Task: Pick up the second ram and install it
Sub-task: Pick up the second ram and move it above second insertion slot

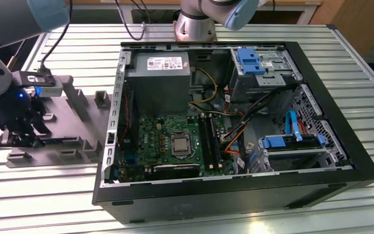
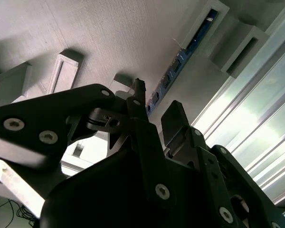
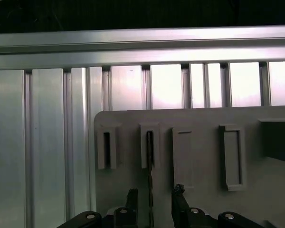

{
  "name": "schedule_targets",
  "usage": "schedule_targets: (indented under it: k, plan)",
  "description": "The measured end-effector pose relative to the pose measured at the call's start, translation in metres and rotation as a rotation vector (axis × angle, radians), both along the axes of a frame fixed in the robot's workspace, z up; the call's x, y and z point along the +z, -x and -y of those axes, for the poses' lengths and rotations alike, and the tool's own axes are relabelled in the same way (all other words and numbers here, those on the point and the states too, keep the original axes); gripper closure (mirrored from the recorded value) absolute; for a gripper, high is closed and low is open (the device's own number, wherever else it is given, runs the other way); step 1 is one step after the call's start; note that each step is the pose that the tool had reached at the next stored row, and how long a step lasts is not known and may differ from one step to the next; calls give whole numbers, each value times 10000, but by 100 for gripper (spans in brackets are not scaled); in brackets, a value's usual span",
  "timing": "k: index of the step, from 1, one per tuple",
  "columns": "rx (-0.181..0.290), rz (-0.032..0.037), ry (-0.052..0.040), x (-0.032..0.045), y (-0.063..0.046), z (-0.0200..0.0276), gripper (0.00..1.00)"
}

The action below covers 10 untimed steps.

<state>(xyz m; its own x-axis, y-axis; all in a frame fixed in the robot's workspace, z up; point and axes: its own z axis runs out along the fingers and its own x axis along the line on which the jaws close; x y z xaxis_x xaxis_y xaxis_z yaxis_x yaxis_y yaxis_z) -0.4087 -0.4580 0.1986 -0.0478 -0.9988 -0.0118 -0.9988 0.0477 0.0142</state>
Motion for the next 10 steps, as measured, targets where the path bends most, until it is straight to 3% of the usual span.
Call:
schedule_targets:
  k: [4, 10]
  plan:
    - [0, 28, 0, -45, 0, 0, 58]
    - [0, 58, 1, -55, 0, 0, 60]
